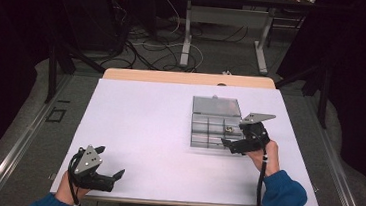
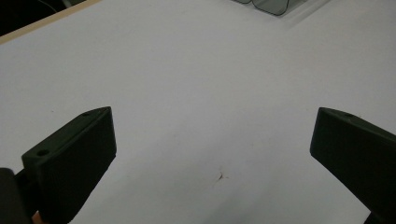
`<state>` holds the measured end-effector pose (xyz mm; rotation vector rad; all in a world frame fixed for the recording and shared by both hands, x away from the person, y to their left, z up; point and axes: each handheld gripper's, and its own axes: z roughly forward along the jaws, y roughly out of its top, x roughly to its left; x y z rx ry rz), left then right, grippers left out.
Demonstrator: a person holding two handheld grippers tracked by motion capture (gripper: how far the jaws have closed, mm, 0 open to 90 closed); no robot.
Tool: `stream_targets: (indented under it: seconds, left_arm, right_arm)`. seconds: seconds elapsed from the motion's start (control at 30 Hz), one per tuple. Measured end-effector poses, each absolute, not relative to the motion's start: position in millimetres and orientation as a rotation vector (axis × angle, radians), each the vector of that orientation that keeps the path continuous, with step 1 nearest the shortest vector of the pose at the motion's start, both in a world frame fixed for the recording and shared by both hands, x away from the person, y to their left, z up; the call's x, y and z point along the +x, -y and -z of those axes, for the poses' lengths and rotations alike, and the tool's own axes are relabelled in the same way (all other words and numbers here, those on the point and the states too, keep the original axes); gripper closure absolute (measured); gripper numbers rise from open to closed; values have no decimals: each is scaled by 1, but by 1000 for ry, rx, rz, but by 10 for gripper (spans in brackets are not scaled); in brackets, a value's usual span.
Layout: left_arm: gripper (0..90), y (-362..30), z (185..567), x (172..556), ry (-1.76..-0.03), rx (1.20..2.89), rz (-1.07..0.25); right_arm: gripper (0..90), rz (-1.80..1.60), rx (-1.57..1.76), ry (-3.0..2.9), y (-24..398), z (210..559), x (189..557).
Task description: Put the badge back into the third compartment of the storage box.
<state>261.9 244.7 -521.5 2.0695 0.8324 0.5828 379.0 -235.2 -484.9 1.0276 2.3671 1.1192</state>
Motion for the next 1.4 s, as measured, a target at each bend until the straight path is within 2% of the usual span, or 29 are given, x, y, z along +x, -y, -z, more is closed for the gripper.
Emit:
stream_targets:
  seconds: [0.4, 0.9, 1.4]
  left_arm:
    - [5, -245, 521, 262, -830, 2071, -582]
    - [5, -245, 521, 262, -830, 2074, -584]
    - [5, -245, 521, 262, -827, 2075, -592]
  right_arm:
    - [0, -1127, 967, -2388, 239, 476, 346]
    - [0, -1148, 949, -2385, 254, 475, 314]
    - [0, -1119, 1032, -2370, 275, 496, 295]
